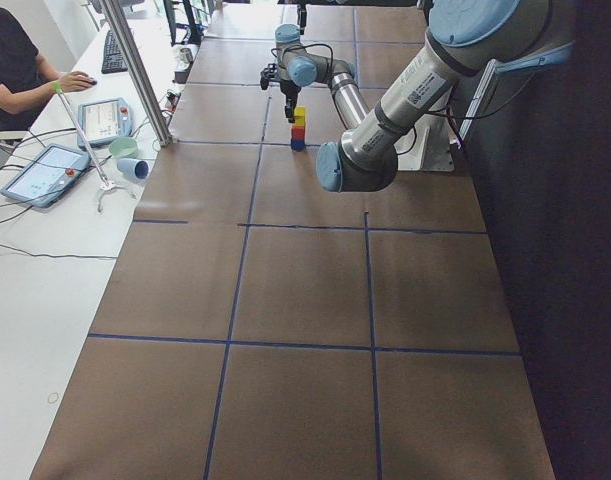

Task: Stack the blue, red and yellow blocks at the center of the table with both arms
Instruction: 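Lower the yellow cube onto the red cube and open the left gripper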

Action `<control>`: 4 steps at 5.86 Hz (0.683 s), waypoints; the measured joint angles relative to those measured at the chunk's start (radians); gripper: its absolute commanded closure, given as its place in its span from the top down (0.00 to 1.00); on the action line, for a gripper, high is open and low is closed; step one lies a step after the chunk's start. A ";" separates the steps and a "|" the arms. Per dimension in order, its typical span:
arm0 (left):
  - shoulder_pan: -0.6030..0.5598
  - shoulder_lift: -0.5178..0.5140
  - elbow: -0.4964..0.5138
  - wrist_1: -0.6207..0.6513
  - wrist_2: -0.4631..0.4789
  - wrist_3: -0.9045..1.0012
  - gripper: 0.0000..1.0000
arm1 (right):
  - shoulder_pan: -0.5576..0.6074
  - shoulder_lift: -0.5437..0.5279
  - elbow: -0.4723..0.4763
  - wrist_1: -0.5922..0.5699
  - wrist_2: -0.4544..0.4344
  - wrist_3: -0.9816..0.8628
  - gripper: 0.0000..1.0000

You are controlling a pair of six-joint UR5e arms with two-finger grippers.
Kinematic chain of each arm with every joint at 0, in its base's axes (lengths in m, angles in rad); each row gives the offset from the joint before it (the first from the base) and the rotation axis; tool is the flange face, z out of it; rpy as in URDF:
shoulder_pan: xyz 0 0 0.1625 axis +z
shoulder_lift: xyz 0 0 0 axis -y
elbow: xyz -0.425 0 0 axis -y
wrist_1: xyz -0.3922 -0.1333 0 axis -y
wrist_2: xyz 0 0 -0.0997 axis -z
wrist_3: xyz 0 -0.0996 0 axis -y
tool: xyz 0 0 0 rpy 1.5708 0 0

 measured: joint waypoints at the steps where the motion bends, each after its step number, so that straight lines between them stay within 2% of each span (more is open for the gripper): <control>1: 0.001 0.002 0.006 -0.002 0.003 0.003 0.00 | 0.000 0.001 -0.001 0.000 0.000 0.001 1.00; 2: 0.004 0.004 0.011 -0.004 0.004 0.004 0.20 | 0.000 0.001 -0.002 0.000 0.000 0.001 1.00; 3: 0.007 0.004 0.014 -0.007 0.005 0.003 0.99 | -0.001 0.001 -0.002 0.000 0.000 0.002 1.00; 4: 0.011 0.004 0.017 -0.010 0.006 0.002 1.00 | -0.001 0.001 -0.003 0.000 0.000 0.002 1.00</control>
